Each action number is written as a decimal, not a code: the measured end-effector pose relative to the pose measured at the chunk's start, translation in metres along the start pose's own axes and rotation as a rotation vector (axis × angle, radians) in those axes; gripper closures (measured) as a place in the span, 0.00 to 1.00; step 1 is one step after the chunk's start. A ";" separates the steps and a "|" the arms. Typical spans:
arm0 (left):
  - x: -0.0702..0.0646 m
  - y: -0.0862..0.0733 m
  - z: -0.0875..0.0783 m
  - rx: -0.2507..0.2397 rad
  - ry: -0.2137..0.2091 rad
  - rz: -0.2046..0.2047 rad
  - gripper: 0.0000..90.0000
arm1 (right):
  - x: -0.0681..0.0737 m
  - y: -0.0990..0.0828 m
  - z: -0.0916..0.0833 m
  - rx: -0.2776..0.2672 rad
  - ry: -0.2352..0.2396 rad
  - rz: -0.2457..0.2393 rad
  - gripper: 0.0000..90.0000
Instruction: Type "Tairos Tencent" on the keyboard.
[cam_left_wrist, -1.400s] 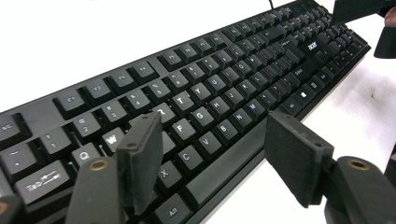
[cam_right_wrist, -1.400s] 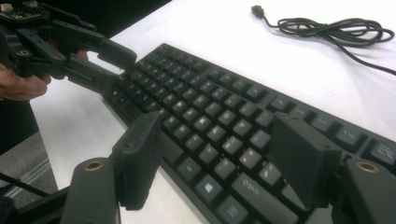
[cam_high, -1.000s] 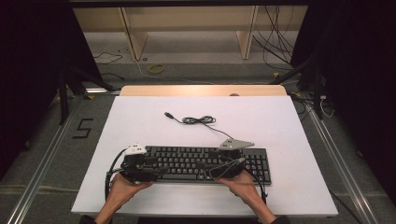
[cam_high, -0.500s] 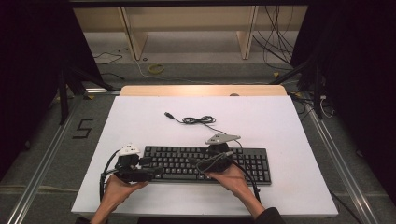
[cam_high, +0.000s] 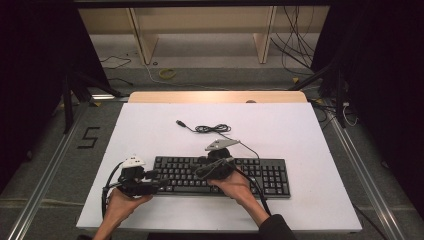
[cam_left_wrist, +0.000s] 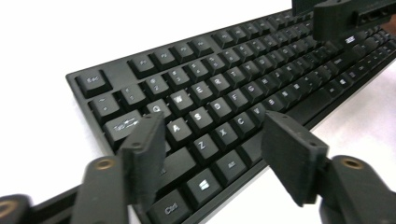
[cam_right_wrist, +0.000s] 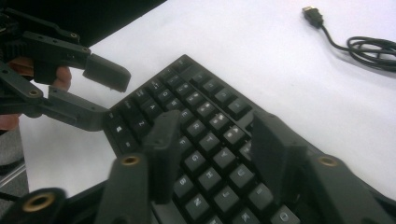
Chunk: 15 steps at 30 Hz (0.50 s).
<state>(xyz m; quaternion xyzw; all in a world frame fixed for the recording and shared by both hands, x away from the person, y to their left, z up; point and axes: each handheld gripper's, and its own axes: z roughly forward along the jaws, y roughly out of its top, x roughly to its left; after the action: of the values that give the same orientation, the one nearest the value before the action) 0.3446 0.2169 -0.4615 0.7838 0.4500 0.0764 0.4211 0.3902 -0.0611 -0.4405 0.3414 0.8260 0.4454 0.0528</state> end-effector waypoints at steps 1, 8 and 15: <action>0.000 -0.001 0.000 0.000 0.002 0.002 0.51 | 0.000 0.001 0.002 0.003 0.002 -0.003 0.66; 0.000 -0.003 -0.002 0.021 0.028 0.030 0.74 | 0.005 0.003 0.016 0.040 0.000 -0.020 0.84; 0.002 -0.005 -0.001 0.057 0.058 0.042 0.94 | 0.005 0.004 0.029 0.078 -0.010 -0.023 0.99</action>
<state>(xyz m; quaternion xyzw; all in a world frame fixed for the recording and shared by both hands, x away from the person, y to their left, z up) 0.3424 0.2201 -0.4652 0.8021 0.4476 0.0949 0.3837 0.3997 -0.0361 -0.4540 0.3359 0.8462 0.4108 0.0486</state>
